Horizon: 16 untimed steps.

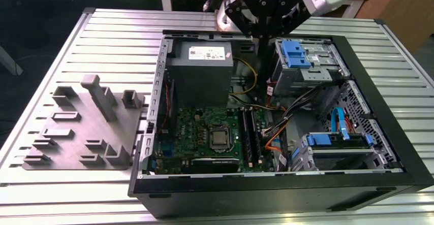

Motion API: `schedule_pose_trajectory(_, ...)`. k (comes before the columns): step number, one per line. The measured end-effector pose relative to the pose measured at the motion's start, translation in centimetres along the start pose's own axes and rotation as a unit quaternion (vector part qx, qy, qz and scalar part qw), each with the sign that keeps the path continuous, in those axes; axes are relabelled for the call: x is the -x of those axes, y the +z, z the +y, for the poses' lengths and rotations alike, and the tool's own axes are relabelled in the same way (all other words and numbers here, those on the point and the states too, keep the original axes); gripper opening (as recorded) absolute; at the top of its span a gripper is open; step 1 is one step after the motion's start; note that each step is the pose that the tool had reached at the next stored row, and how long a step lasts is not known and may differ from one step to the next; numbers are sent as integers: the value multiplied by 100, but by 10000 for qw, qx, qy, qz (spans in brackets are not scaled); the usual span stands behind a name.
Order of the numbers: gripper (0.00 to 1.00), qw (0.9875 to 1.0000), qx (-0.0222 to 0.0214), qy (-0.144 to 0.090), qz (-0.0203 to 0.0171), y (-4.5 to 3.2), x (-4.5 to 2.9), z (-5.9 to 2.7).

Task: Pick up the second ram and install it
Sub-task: 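Press down the second ram until it locks into place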

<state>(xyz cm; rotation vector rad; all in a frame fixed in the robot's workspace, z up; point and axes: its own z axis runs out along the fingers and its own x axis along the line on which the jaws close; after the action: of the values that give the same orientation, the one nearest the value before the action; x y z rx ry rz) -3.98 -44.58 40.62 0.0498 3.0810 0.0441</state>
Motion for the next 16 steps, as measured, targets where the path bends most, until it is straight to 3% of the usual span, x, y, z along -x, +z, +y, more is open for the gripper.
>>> schedule_pose_trajectory(8,7,10000,0,1,22,90,1,-122)
schedule_pose_trajectory(16,7,10000,-1,2,40,229,-1,-219)
